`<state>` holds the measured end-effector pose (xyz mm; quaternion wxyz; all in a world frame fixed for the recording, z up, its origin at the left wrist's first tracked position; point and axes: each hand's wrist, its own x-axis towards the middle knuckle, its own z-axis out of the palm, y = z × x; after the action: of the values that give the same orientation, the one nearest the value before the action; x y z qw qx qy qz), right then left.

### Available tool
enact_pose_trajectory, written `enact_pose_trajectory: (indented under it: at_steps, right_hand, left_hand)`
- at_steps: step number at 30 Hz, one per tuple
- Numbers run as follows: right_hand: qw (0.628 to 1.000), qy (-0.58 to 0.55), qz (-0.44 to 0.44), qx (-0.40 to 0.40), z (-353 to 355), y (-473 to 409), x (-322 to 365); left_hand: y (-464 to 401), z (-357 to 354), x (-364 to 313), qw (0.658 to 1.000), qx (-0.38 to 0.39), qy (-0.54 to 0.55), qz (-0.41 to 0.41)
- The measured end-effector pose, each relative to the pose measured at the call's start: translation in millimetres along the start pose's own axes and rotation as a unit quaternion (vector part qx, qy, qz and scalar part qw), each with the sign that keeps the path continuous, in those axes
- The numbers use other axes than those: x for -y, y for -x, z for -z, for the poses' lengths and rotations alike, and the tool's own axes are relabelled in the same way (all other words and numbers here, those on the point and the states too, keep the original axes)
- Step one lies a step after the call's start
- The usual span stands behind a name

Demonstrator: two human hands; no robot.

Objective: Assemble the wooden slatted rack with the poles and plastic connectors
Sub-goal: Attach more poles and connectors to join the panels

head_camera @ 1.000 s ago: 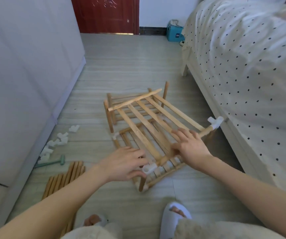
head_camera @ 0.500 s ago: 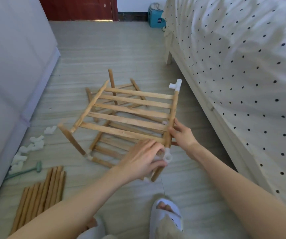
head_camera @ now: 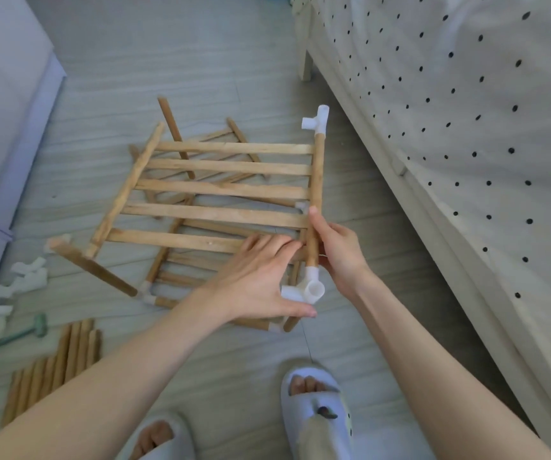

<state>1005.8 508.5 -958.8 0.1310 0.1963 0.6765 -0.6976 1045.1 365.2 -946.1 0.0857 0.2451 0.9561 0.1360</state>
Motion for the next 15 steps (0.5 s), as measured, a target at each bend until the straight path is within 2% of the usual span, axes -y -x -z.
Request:
enact_pose_trajectory:
  at_steps: [6,15]
  right_hand:
    - [0.988,0.123,0.068,-0.055,-8,-8,-4]
    - [0.982,0.120,0.102,-0.104,-14,-4,-8]
  left_hand:
    - [-3,4,-1,0.999,-0.017,-0.028,0.000]
    - [-3,8,-3,1.000,-0.005,-0.013,0.016]
